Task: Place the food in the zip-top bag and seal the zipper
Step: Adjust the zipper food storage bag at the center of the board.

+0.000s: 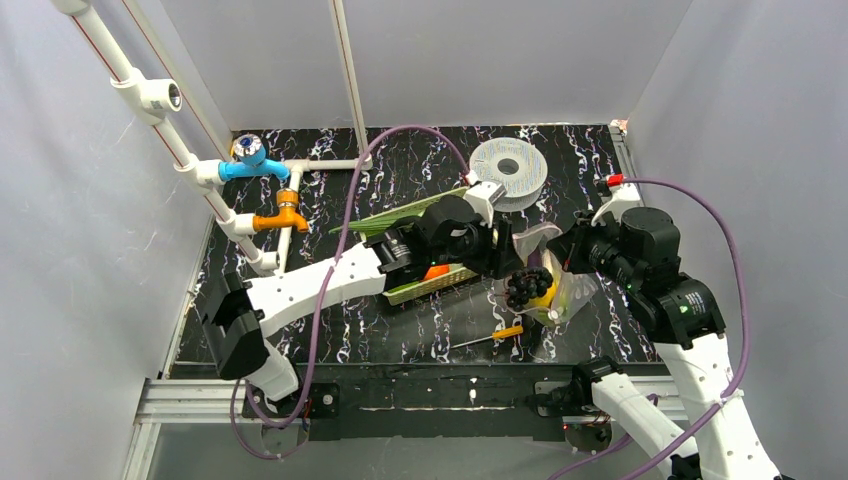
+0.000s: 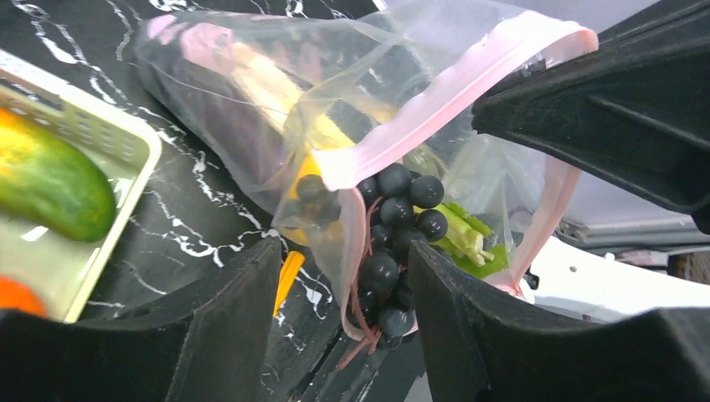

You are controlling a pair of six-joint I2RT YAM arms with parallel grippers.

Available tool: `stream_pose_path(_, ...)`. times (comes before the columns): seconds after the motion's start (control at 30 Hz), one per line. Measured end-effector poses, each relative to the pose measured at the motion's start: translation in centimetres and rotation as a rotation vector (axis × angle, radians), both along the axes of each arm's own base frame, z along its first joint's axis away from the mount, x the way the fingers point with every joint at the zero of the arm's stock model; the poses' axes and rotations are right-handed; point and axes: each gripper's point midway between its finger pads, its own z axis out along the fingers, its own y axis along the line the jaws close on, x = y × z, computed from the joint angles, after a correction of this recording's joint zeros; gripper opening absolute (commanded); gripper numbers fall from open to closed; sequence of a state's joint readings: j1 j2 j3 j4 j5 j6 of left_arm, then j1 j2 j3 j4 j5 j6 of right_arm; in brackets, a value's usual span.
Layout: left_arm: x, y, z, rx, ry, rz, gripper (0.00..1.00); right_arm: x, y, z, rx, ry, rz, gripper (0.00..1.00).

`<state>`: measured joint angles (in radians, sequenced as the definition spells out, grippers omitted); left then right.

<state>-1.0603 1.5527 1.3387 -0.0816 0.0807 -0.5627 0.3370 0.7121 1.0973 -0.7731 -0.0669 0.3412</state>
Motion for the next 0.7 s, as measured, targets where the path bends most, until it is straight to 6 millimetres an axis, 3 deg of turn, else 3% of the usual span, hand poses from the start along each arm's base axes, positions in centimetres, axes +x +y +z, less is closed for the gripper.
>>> stream_pose_path(0.13,-0.4,-1.2,-1.1,-0.004,0.03,-0.045,0.48,-0.1,0.0,-0.1,-0.001,0.004,0.0,0.01)
stream_pose_path(0.27,-0.4,-2.3,-1.4,-0.005,0.055,-0.069,0.11,-0.1,0.0,-0.1,-0.002,0.005,0.0,0.01)
stream_pose_path(0.33,-0.3,-2.8,-1.4,-0.007,0.066,-0.076,0.01,-0.1,-0.1,-0.1,-0.003,0.005,-0.003,0.01)
stream_pose_path(0.5,-0.6,-3.1,-0.2,-0.064,0.126,-0.096,0.0,0.1,-0.5,-0.2,-0.017,0.001,-0.026,0.01)
stream_pose_path(0.7,-0.1,-4.5,4.5,-0.292,0.27,-0.067,0.0,1.0,-1.6,-0.6,-0.064,0.015,-0.092,0.01)
